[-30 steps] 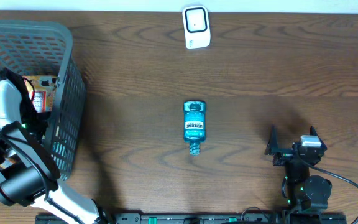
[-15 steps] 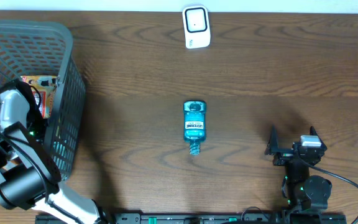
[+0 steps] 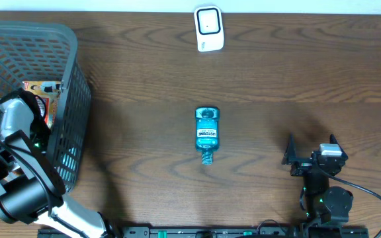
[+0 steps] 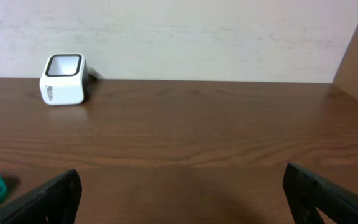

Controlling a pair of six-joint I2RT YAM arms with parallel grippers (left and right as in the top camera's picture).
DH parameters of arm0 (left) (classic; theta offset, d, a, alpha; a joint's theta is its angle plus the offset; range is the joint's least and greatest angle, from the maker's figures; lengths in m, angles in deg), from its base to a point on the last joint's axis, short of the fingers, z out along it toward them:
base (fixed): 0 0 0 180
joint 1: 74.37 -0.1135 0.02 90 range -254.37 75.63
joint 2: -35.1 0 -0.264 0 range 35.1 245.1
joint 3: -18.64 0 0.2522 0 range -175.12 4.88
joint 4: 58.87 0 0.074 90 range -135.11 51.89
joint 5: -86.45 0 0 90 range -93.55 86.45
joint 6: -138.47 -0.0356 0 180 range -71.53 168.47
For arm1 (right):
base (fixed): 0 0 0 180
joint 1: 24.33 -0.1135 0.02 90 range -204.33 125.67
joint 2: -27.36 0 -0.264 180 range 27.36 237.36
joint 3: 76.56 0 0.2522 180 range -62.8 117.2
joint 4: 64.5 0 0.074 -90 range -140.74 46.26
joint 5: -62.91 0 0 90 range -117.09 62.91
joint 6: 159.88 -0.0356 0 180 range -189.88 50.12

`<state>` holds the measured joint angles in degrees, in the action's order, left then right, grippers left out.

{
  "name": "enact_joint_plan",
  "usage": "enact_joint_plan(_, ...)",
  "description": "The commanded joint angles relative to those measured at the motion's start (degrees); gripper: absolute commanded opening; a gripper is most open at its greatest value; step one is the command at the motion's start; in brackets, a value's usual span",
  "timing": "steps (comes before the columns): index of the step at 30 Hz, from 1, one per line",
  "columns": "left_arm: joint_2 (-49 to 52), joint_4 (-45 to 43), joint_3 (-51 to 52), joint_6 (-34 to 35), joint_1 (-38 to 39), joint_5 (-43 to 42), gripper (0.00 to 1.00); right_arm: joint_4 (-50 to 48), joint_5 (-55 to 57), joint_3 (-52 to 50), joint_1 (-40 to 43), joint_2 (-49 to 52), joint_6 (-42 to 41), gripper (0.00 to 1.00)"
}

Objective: Scan the item barcode
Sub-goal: 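Return the left gripper into the basket and grasp the wipes pack, then carry the white wipes pack out and place it right of the bottle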

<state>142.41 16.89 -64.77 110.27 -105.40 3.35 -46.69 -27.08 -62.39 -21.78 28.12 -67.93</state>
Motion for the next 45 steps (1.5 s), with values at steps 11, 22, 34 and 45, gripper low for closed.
enact_joint_plan(11, -14.71, 9.62, -15.74, -4.35, 0.09, -3.1, 0.07, 0.22, 0.52, -0.09, -0.02, 0.02, 0.46, 0.99)
enact_joint_plan(22, -44.5, 0.26, -21.14, -4.35, 0.31, -2.69, 0.07, 0.22, 0.52, -0.09, -0.02, 0.02, 0.46, 0.99)
enact_joint_plan(34, -58.34, -3.89, -20.92, -12.57, 8.07, -27.69, 0.07, 0.22, 0.52, -0.09, -0.02, 0.02, 0.46, 0.99)
enact_joint_plan(45, -54.47, -6.05, -16.96, -36.94, 28.65, -40.98, 0.07, 0.22, 0.52, -0.09, -0.02, 0.02, 0.46, 0.99)
